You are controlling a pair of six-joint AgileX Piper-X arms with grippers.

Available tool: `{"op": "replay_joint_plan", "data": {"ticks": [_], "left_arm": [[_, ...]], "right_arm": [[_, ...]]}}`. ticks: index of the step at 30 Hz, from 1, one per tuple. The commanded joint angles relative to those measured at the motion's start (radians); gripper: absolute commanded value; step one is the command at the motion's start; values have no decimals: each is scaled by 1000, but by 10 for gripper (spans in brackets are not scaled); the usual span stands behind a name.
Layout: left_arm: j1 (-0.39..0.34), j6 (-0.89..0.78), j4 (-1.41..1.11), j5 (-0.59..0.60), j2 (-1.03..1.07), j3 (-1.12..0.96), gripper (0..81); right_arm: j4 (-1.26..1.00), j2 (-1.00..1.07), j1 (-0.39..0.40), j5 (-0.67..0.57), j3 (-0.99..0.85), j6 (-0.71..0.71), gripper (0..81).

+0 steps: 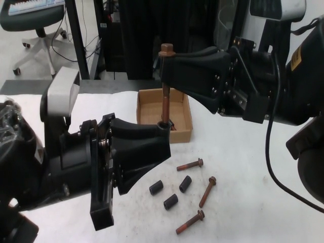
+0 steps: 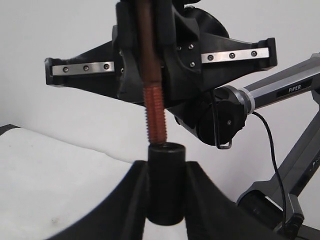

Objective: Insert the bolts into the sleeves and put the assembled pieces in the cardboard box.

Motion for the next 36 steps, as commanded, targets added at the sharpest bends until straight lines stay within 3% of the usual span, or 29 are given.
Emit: {"op": "replay_joint_plan", "data": {"ticks": [1, 23, 36], "left_arm": [[-3, 0, -23, -16, -3, -19, 1], [-3, -24, -19, -19, -3, -48, 1], [-3, -63, -19, -66, -3, -118, 1]], "right_arm": [[-8, -10, -2, 2, -11, 1, 8], [36, -10, 35, -7, -11, -8, 8], [24, -10, 35, -204, -11, 19, 8]]}}
